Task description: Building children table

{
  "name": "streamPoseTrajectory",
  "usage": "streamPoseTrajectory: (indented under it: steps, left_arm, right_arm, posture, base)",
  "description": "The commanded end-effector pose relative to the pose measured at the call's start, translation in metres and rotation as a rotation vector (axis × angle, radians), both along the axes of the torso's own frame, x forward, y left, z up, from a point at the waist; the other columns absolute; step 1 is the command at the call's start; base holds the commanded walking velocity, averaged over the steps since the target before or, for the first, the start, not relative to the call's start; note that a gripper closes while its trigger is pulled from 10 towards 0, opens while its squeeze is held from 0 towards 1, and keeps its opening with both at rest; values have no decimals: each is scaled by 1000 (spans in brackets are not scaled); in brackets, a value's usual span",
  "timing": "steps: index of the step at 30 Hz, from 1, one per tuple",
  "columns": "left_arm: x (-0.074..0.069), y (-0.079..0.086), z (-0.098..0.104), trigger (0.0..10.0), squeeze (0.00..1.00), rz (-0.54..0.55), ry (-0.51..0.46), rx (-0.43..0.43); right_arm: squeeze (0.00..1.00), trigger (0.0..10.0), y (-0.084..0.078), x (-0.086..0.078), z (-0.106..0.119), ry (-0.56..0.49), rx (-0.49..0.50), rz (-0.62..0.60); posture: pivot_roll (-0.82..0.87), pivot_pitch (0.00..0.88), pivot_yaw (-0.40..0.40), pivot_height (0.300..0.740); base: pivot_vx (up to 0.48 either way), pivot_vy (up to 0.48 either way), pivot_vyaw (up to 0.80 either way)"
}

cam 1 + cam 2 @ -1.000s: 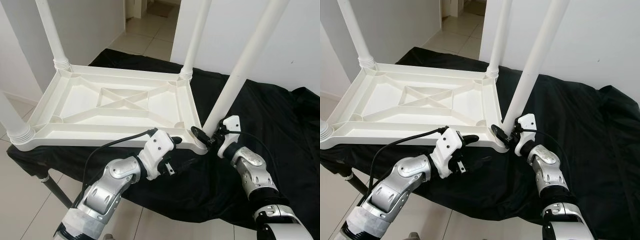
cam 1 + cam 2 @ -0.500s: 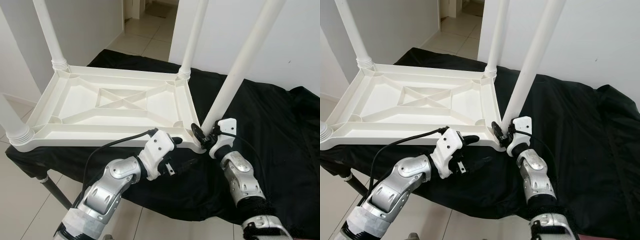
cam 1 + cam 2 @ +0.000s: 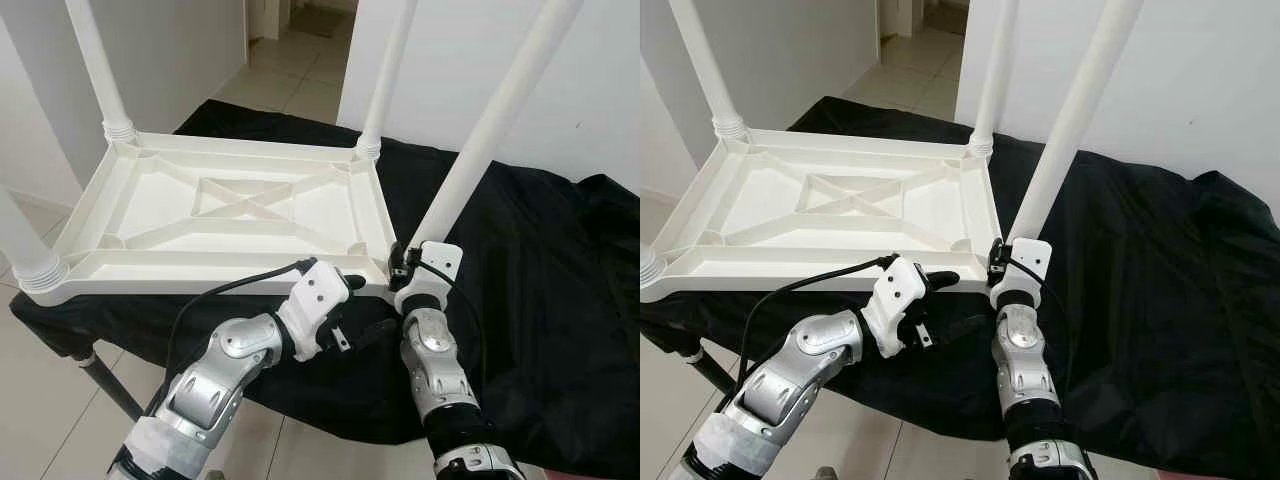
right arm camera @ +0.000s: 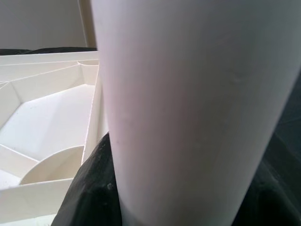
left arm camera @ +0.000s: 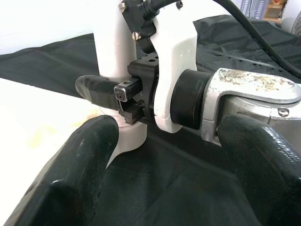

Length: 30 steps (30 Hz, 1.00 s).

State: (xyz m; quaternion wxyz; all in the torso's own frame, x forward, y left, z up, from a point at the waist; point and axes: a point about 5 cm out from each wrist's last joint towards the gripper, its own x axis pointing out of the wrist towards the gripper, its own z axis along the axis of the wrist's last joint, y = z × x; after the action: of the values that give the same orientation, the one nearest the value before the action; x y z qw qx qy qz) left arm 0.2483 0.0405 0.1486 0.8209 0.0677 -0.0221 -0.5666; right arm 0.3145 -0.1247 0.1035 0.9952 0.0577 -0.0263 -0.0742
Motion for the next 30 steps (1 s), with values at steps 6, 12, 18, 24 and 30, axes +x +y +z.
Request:
streamPoseTrajectory:
  steps: [6, 12, 18, 24, 30]
  left_arm:
    - [-2, -2, -3, 10000, 0, -13, 3, 11]
    - [-2, -1, -2, 10000, 0, -13, 3, 13]
    - [-1, -1, -2, 10000, 0, -12, 3, 11]
    - [-1, -1, -3, 10000, 0, -2, 5, 5]
    - [4, 1, 1, 10000, 0, 26, -12, -10]
  right_arm:
    - [1000, 10000, 7, -13, -3, -36, 80, 142]
    - [1000, 10000, 2, -15, 2, -76, 26, 148]
    - [0, 10000, -7, -16, 7, -111, -12, 173]
    - [0, 10000, -10, -18, 8, -130, 1, 221]
    - [0, 10000, -11, -18, 11, -143, -12, 294]
  posture:
    - [-7, 0, -99, 740]
    - [-12, 0, -88, 740]
    - [-16, 0, -90, 740]
    - [-17, 0, -95, 740]
    - [-24, 0, -95, 740]
  base:
    - [0, 0, 0]
    - [0, 0, 0]
    - [0, 0, 0]
    - [0, 0, 0]
    - [0, 0, 0]
